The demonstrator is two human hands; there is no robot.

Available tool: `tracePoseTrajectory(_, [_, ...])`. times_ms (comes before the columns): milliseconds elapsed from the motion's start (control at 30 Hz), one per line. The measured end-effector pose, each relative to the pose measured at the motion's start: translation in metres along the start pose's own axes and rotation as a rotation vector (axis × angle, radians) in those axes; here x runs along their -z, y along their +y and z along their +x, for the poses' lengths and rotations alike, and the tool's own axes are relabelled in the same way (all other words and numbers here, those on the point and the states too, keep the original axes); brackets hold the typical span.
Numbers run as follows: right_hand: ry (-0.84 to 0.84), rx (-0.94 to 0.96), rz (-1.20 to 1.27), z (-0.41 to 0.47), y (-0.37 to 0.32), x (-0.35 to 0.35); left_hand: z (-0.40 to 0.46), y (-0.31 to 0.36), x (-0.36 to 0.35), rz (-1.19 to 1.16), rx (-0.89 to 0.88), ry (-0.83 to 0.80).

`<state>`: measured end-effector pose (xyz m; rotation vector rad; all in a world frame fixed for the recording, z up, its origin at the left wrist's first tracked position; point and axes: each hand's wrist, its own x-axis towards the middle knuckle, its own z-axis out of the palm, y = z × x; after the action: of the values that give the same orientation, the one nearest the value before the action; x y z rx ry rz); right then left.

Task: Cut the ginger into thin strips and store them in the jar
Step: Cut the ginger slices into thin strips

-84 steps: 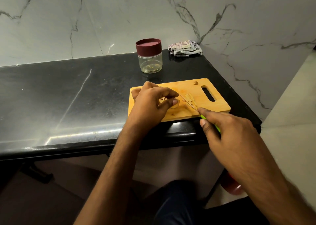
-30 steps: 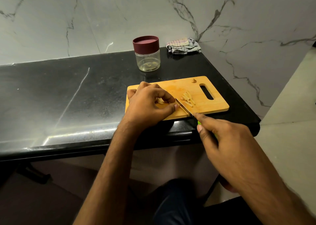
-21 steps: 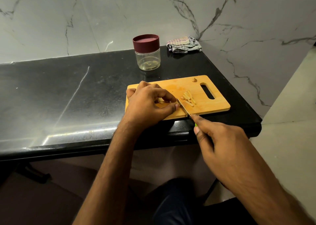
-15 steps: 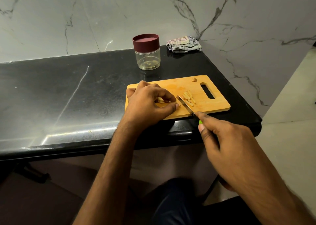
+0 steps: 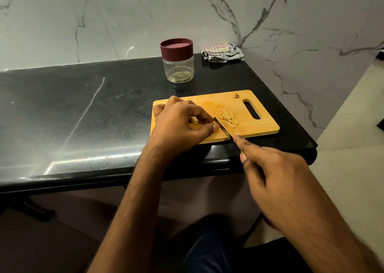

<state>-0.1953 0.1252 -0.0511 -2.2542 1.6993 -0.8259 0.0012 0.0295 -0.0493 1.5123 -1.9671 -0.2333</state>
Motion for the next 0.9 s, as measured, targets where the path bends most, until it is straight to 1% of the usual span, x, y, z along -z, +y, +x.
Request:
tracePoseTrajectory(233, [-0.032,-0.008,0.015,0.006,-0.003,0.001,0.001,0.001,0.001,-0.008,-0.012,-0.048])
tracePoseTrajectory(300, [-0.015,-0.007,0.002,0.014,-0.004,-0.003,0.002,0.001,0.002,-0.009,-0.02,-0.065])
tracePoseTrajectory(433, [0.013,-0.007,-0.035,0.029,-0.007,-0.011,0.001,0.0,0.001,-0.029,-0.015,-0.049])
tracePoseTrajectory(667, [0.006,-0.028,-0.142,0.018,0.002,-0.004,-0.002,0.001,0.001,0.001,-0.003,-0.018])
tracePoseTrajectory(800, [-0.021,-0.041,-0.146,0.019,0.004,-0.005,-0.004,0.003,0.0,0.093,-0.08,-0.022])
tracePoseTrajectory(900, [-0.016,-0.035,-0.134,0.021,0.003,-0.004,-0.004,0.006,0.0,0.178,-0.156,-0.088])
